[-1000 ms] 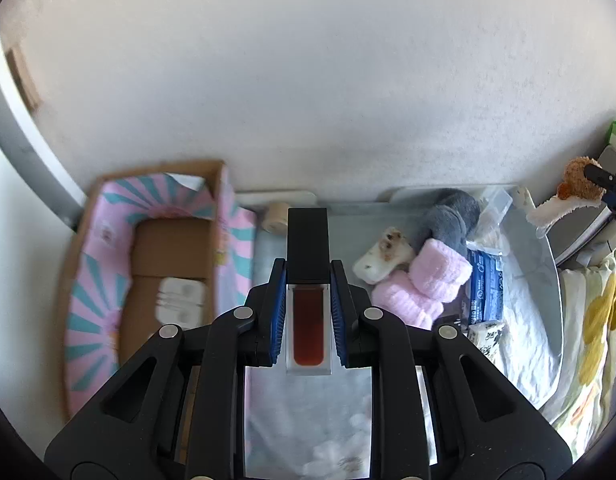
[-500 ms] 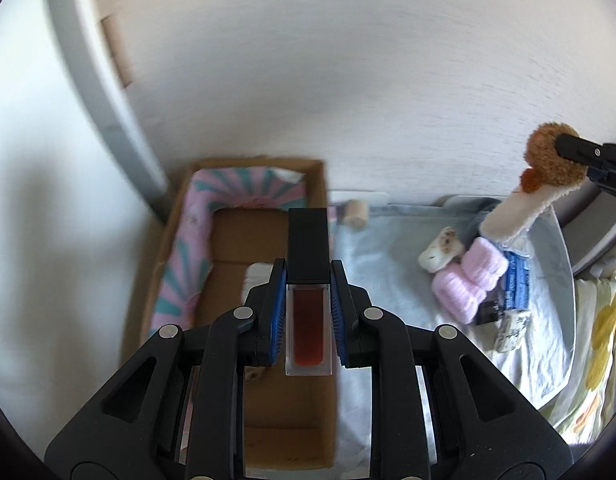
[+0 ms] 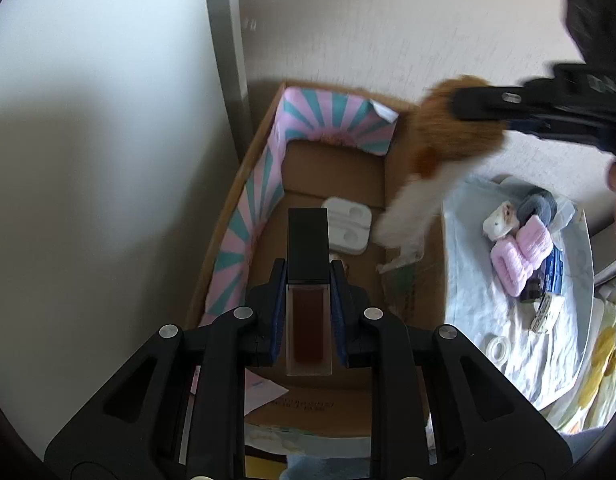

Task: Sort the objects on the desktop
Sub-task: 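Carry lipstick and plush into the box and open both tools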

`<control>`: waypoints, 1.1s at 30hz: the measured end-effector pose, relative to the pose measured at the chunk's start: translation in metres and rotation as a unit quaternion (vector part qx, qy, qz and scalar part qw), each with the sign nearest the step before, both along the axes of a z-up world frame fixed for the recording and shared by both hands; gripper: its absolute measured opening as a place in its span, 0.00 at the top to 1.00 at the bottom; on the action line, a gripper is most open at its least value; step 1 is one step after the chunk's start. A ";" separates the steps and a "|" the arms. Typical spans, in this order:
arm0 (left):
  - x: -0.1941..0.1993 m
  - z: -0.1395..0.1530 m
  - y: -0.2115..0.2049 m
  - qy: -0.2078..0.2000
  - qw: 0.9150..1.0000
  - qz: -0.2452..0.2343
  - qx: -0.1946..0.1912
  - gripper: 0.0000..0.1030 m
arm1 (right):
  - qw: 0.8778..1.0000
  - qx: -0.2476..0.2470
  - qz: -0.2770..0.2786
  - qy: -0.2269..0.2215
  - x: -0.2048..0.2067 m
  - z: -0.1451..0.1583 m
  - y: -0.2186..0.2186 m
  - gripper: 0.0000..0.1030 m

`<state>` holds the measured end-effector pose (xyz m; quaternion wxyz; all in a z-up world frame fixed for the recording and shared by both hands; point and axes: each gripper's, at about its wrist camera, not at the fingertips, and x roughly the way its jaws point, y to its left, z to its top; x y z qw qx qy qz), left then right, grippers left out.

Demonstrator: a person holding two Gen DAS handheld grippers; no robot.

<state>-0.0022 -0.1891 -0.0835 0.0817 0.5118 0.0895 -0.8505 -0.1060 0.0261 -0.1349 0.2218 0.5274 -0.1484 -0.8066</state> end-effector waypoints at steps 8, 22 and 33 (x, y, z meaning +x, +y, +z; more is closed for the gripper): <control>-0.004 -0.020 -0.001 -0.013 1.000 -0.007 0.015 0.83 | 0.998 0.026 0.033 -0.039 -0.029 -0.044 -0.038 0.75; -0.013 -0.030 -0.005 -0.032 0.999 -0.007 0.030 0.58 | 0.996 0.058 0.041 -0.056 -0.045 -0.070 -0.053 0.23; -0.014 -0.027 0.006 -0.011 0.999 -0.018 0.027 0.00 | 0.997 0.069 -0.024 0.025 -0.028 -0.043 -0.025 0.00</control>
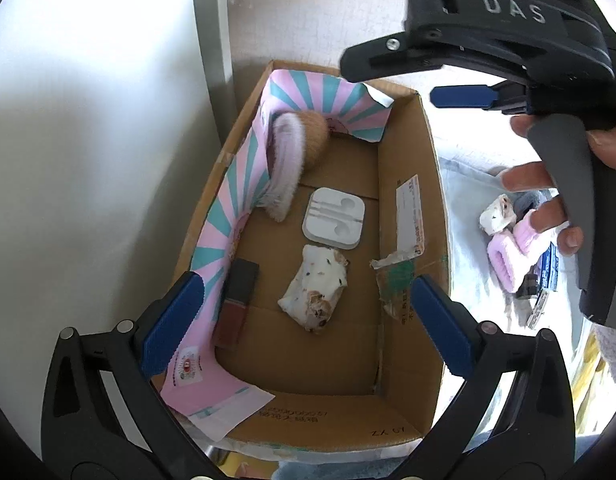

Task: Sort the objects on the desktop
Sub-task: 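Carry lipstick and plush into the box and open both tools, then move both tools back over the table objects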

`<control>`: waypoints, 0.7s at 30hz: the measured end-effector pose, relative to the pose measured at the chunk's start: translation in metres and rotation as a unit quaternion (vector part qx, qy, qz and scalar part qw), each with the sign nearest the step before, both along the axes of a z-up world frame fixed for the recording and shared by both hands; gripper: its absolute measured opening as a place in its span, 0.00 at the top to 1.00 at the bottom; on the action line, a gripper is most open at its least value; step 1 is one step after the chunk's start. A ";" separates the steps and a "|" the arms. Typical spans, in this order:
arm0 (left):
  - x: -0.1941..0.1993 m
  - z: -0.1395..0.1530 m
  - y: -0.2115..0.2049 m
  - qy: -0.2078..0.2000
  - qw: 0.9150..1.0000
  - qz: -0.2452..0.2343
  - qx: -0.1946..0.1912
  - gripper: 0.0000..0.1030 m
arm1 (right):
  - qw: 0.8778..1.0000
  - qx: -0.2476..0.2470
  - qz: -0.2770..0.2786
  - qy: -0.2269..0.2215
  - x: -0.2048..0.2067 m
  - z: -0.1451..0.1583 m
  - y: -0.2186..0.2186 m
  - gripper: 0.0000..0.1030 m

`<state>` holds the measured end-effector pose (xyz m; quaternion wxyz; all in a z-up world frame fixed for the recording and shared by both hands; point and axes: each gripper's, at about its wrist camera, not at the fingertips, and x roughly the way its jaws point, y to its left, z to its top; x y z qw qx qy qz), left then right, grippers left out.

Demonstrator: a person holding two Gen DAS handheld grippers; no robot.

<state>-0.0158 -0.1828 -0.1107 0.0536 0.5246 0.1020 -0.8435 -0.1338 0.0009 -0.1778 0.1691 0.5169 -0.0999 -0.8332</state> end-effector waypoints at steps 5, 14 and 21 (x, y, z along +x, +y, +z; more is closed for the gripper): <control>-0.001 0.002 0.001 0.001 1.000 -0.004 0.003 0.00 | 1.000 0.010 -0.010 0.020 0.020 0.021 0.013 0.00; 0.007 0.043 0.009 0.040 0.997 -0.007 -0.060 0.00 | 0.993 0.061 -0.038 0.098 0.072 0.083 0.050 0.00; -0.001 0.067 0.030 0.071 0.996 -0.049 -0.038 0.00 | 0.984 0.097 -0.077 0.129 0.120 0.112 0.093 0.00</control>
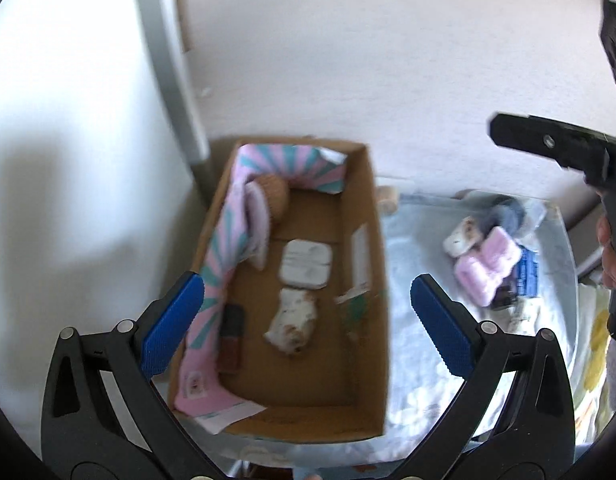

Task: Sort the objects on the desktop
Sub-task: 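Move both tools back over the table objects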

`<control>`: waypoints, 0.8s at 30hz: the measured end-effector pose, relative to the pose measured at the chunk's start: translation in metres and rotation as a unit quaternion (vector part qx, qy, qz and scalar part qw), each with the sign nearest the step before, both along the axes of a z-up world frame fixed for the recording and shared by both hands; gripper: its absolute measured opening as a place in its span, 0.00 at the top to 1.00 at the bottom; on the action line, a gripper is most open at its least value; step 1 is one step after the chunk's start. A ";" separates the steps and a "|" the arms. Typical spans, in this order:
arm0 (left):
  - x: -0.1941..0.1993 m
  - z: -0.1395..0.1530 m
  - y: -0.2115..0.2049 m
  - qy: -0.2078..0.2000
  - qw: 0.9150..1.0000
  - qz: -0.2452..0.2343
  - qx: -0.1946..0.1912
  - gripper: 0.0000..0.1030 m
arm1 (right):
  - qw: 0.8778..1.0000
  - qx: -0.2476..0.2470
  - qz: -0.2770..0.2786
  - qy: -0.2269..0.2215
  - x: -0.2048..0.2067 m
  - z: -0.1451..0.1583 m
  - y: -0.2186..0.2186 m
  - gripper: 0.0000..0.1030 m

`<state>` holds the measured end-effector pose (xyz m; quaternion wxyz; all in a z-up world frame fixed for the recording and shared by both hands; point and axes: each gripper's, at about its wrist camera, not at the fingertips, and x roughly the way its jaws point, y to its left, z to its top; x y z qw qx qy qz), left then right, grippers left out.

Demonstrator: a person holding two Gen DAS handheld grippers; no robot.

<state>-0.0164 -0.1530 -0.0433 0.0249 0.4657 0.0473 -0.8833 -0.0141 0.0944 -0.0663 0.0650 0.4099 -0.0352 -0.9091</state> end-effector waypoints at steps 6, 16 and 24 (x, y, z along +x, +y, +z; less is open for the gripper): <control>-0.006 0.014 0.032 0.019 0.999 -0.043 0.006 0.00 | 0.998 0.047 -0.049 0.013 0.047 0.017 0.038 0.00; -0.005 0.027 0.081 0.038 0.993 -0.104 0.040 0.00 | 0.982 0.069 -0.171 0.050 0.128 0.031 0.117 0.00; -0.011 0.003 0.137 0.015 0.988 -0.152 0.031 0.00 | 0.974 0.025 -0.224 0.019 0.163 0.008 0.175 0.00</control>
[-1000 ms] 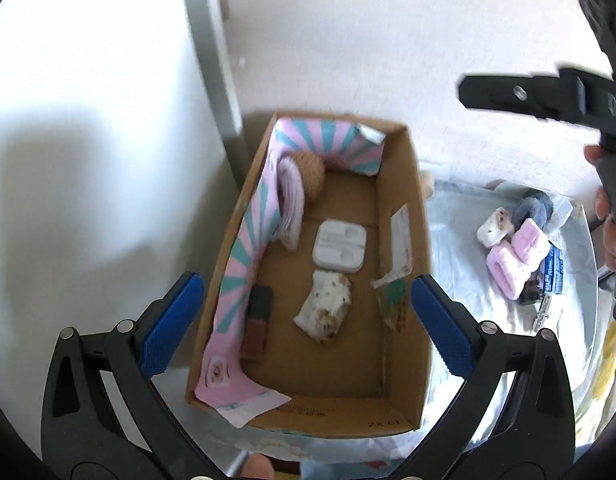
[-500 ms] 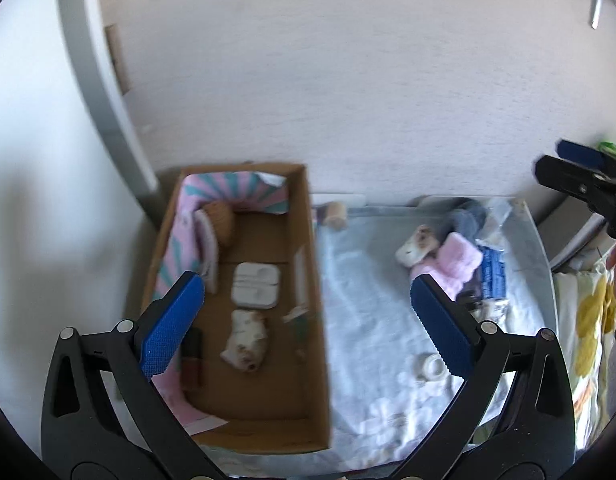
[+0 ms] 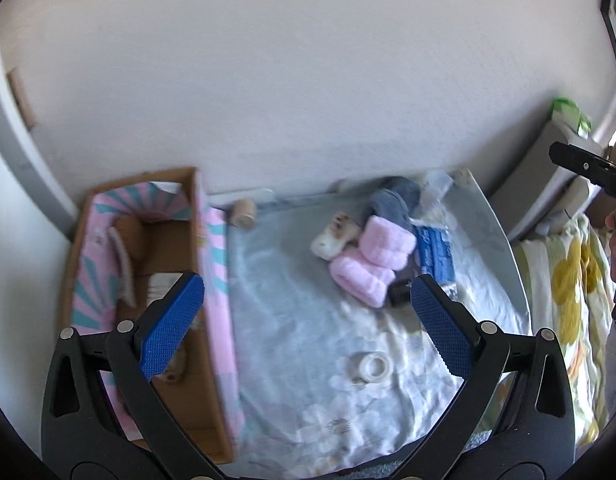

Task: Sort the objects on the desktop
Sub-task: 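Move both tools back over the table objects, then grasp a pink fuzzy sock with left tool while right tool grasps blue wipe pack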

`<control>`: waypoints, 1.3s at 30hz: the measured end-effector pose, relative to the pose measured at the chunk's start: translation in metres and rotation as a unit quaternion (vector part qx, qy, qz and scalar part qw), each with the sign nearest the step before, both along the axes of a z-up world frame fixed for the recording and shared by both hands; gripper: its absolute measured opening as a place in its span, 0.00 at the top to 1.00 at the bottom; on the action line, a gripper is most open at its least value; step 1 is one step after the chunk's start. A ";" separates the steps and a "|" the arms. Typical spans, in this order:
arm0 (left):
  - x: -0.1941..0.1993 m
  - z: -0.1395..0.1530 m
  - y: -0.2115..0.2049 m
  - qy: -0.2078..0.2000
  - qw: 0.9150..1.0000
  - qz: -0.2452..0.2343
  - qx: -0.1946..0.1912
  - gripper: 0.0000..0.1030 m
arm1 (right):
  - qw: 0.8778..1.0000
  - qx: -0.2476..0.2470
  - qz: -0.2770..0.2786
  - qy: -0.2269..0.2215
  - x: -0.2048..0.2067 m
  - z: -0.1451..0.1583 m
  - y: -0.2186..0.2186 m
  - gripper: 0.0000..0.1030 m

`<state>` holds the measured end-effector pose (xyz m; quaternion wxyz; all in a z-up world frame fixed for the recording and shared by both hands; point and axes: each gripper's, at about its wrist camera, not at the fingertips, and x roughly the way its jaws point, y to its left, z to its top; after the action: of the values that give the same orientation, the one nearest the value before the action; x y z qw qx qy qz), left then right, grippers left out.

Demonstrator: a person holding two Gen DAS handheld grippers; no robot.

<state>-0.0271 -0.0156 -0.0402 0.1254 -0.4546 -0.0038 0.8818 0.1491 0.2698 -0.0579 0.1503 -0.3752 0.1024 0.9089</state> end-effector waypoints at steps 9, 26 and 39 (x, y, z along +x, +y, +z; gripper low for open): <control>-0.024 -0.074 0.034 -0.090 0.994 0.035 0.050 0.05 | 0.995 -0.076 -0.032 -0.064 0.001 -0.084 0.015 0.00; -0.083 -0.165 0.086 -0.185 0.980 0.074 0.013 0.12 | 0.983 -0.095 -0.026 -0.156 -0.039 -0.194 0.003 0.01; -0.064 -0.157 0.073 -0.188 0.978 0.092 0.016 0.15 | 0.977 -0.114 -0.027 -0.179 -0.034 -0.204 0.021 0.01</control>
<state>-0.0914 0.0576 -0.1970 0.0483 -0.6077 -0.0831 0.7884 0.1152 0.2912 -0.2621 0.1469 -0.5437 0.1873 0.8048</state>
